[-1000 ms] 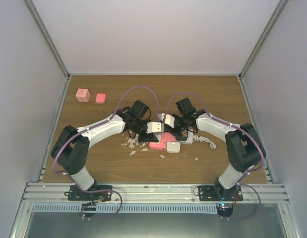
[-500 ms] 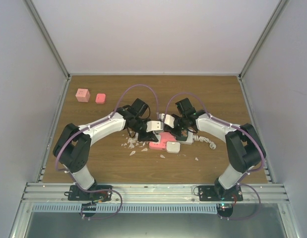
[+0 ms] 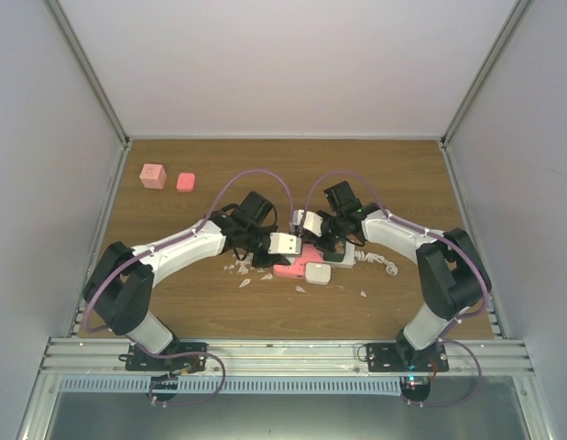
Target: Pull the plug off the socket
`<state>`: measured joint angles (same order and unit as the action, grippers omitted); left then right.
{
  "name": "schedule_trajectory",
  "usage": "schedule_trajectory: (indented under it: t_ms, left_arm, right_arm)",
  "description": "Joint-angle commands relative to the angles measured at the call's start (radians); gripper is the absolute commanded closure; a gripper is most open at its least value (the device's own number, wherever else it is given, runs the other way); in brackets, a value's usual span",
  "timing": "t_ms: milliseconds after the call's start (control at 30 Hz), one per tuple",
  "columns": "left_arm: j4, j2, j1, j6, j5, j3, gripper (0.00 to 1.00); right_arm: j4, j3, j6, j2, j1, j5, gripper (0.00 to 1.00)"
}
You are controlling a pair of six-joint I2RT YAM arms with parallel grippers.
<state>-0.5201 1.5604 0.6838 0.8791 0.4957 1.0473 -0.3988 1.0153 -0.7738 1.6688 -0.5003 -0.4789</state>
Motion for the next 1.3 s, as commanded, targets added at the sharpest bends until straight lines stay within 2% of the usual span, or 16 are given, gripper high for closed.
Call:
schedule_trajectory:
  t_ms: [0, 100, 500, 767, 933, 1133, 1267]
  left_arm:
    - [-0.02, 0.003, -0.031, -0.061, 0.139, 0.102, 0.82]
    - [-0.063, 0.045, -0.046, -0.095, 0.207, 0.145, 0.82]
    - [-0.206, 0.153, -0.104, -0.115, 0.289, 0.267, 0.79]
    - [-0.231, 0.072, -0.12, -0.019, 0.257, 0.239, 0.79]
    - [-0.251, 0.052, -0.214, -0.005, 0.24, 0.255, 0.79]
    - [-0.2, 0.071, -0.385, -0.039, 0.192, 0.273, 0.78]
    - [-0.172, 0.119, -0.475, -0.061, 0.163, 0.31, 0.78]
  right_arm:
    - [-0.11, -0.051, -0.019, 0.039, -0.009, 0.089, 0.89]
    - [-0.11, -0.053, -0.02, 0.037, -0.009, 0.089, 0.89]
    - [-0.108, -0.058, -0.022, 0.028, -0.009, 0.086, 0.89]
    - [-0.106, -0.054, -0.017, 0.024, -0.009, 0.08, 0.89]
    - [-0.113, -0.026, 0.009, 0.003, -0.009, 0.031, 0.86]
    - [-0.125, 0.025, 0.034, -0.019, -0.01, -0.039, 0.81]
    - [-0.131, 0.061, 0.047, -0.032, -0.009, -0.081, 0.72]
